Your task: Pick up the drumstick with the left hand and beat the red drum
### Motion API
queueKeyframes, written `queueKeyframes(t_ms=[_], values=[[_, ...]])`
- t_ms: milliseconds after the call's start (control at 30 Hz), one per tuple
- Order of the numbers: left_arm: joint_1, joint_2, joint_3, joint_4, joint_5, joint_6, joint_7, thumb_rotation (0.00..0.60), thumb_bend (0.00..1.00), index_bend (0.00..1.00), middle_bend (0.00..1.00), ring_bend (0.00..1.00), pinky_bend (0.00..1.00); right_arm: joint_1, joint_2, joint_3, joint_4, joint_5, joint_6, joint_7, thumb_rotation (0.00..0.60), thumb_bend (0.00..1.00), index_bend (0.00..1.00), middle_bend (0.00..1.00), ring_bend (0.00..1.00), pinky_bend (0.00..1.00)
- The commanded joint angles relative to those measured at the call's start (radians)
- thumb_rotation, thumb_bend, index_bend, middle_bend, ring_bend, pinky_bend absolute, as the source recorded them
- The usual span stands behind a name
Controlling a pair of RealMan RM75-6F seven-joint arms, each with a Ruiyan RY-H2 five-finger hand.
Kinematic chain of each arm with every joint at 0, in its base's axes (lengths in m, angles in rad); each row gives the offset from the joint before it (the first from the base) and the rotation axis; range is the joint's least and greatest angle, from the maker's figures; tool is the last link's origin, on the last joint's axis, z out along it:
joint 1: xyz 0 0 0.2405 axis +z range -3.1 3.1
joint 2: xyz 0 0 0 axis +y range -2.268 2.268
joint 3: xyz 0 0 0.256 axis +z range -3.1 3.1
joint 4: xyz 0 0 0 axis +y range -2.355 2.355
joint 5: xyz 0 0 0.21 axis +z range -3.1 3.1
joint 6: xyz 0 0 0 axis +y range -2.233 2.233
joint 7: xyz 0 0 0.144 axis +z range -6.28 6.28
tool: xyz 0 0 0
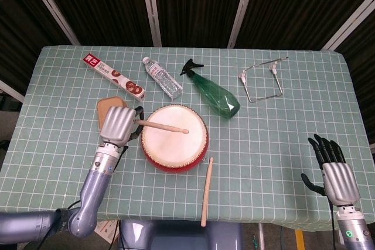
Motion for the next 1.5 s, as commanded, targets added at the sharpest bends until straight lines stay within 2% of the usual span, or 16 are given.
queueKeyframes(t_ms=[33,133,233,300,400,667,800,933,1133,1267,1367,1433,1500], values=[[-0.056,-0.040,0.077,0.058,-0.207,0.014,0.256,0.600,0.57,0.80,1.00,1.00,1.00,-0.001,0.002,0.000,-0.003,0.002,-0.001,0.005,0.600,0.32,0.00,0.00,0.00,0.00],[-0.078,-0.055,0.076,0.045,-0.371,0.040,0.365,0.600,0.57,0.80,1.00,1.00,1.00,-0.001,0.004,0.000,-0.007,0.002,-0.001,0.009,0.600,0.32,0.00,0.00,0.00,0.00],[-0.087,-0.052,0.045,0.014,-0.412,0.057,0.356,0.600,0.57,0.80,1.00,1.00,1.00,-0.002,0.005,0.000,-0.008,0.005,-0.001,0.010,0.600,0.32,0.00,0.00,0.00,0.00],[-0.079,-0.038,0.017,-0.022,-0.364,0.061,0.286,0.600,0.57,0.80,1.00,1.00,1.00,-0.004,0.007,-0.001,-0.010,0.004,0.000,0.011,0.600,0.32,0.00,0.00,0.00,0.00],[-0.050,-0.007,-0.022,-0.101,-0.227,0.073,0.133,0.600,0.57,0.80,1.00,1.00,1.00,-0.003,0.006,-0.001,-0.009,0.002,0.001,0.007,0.600,0.32,0.00,0.00,0.00,0.00],[-0.015,0.070,-0.069,-0.265,0.002,0.118,-0.038,0.600,0.57,0.80,1.00,1.00,1.00,-0.004,0.003,-0.002,-0.011,-0.001,0.003,-0.003,0.600,0.32,0.00,0.00,0.00,0.00],[-0.015,0.100,-0.081,-0.303,0.019,0.132,-0.041,0.600,0.57,0.80,1.00,1.00,1.00,-0.004,0.001,-0.001,-0.011,-0.001,0.003,-0.005,0.600,0.32,0.00,0.00,0.00,0.00],[-0.020,0.103,-0.091,-0.291,0.022,0.143,-0.055,0.600,0.57,0.80,1.00,1.00,1.00,-0.003,0.001,-0.001,-0.011,0.000,0.001,-0.006,0.600,0.32,0.00,0.00,0.00,0.00],[-0.026,0.081,-0.055,-0.219,0.015,0.132,-0.068,0.600,0.57,0.80,1.00,1.00,1.00,-0.001,0.001,0.000,-0.012,0.002,-0.003,-0.004,0.600,0.32,0.00,0.00,0.00,0.00],[-0.040,0.056,0.000,-0.119,-0.046,0.106,-0.007,0.600,0.58,0.80,1.00,1.00,1.00,-0.001,0.002,0.000,-0.012,0.002,-0.004,-0.003,0.600,0.32,0.00,0.00,0.00,0.00],[-0.053,0.032,0.044,-0.046,-0.127,0.084,0.068,0.600,0.58,0.80,1.00,1.00,1.00,0.000,0.002,0.000,-0.013,0.002,-0.005,-0.001,0.600,0.32,0.00,0.00,0.00,0.00],[-0.070,0.020,0.093,0.002,-0.232,0.067,0.183,0.600,0.58,0.80,1.00,1.00,1.00,0.000,0.003,0.000,-0.013,0.003,-0.006,0.000,0.600,0.32,0.00,0.00,0.00,0.00],[-0.096,0.010,0.131,0.027,-0.385,0.066,0.333,0.600,0.58,0.80,1.00,1.00,1.00,-0.001,0.004,0.000,-0.015,0.004,-0.006,0.004,0.600,0.32,0.00,0.00,0.00,0.00]])
